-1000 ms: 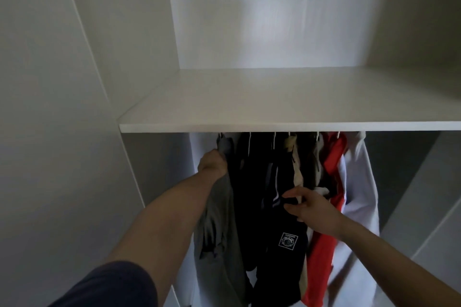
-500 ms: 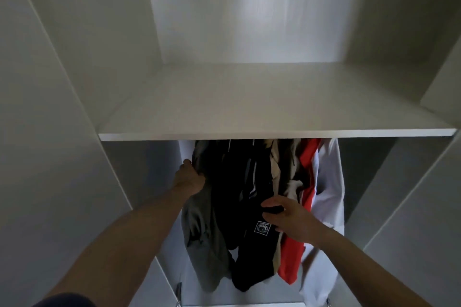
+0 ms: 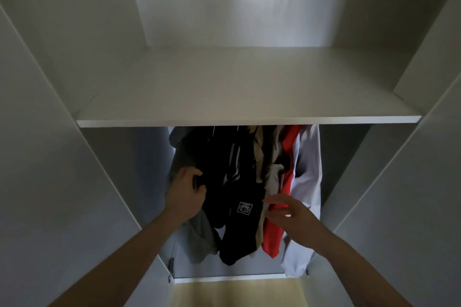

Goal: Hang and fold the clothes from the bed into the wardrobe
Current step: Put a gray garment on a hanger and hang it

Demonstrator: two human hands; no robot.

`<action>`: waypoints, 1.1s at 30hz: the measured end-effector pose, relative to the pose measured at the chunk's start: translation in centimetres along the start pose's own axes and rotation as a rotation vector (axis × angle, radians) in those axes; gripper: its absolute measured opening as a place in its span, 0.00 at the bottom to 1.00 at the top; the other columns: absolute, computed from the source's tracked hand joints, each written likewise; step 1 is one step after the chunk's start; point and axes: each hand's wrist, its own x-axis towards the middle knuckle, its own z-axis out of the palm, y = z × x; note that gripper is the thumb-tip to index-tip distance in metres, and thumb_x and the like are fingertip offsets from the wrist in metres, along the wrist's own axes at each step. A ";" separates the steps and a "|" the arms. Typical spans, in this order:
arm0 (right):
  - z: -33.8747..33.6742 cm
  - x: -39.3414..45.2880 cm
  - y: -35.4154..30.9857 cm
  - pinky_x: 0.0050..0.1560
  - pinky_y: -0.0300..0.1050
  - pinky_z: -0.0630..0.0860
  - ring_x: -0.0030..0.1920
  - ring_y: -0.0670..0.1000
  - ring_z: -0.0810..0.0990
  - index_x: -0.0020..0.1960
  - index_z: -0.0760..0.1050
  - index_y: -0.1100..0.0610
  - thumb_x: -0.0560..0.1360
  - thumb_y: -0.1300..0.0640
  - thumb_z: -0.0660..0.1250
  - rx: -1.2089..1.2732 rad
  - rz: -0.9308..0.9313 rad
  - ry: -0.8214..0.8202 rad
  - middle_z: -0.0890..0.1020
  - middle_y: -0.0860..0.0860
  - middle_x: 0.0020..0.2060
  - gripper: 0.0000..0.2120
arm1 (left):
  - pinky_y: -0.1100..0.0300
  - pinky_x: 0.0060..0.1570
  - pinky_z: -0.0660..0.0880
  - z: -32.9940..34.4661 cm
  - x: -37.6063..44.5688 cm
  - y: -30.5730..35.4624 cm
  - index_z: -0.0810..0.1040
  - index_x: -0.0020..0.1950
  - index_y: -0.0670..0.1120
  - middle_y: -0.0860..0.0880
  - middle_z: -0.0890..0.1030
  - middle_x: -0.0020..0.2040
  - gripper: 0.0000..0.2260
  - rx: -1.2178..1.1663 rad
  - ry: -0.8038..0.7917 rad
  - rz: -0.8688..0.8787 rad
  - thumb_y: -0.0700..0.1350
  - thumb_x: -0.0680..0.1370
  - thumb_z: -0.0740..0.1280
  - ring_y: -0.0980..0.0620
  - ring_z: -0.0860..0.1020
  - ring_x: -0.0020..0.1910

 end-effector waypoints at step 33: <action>9.4 -46.1 10.8 0.60 0.38 0.77 0.64 0.33 0.72 0.59 0.76 0.37 0.78 0.49 0.71 0.102 0.466 1.358 0.75 0.31 0.62 0.13 | 0.64 0.56 0.72 12.7 -26.7 26.7 0.79 0.52 0.58 0.64 0.79 0.54 0.08 -0.268 -1.162 1.112 0.45 0.78 0.71 0.65 0.76 0.58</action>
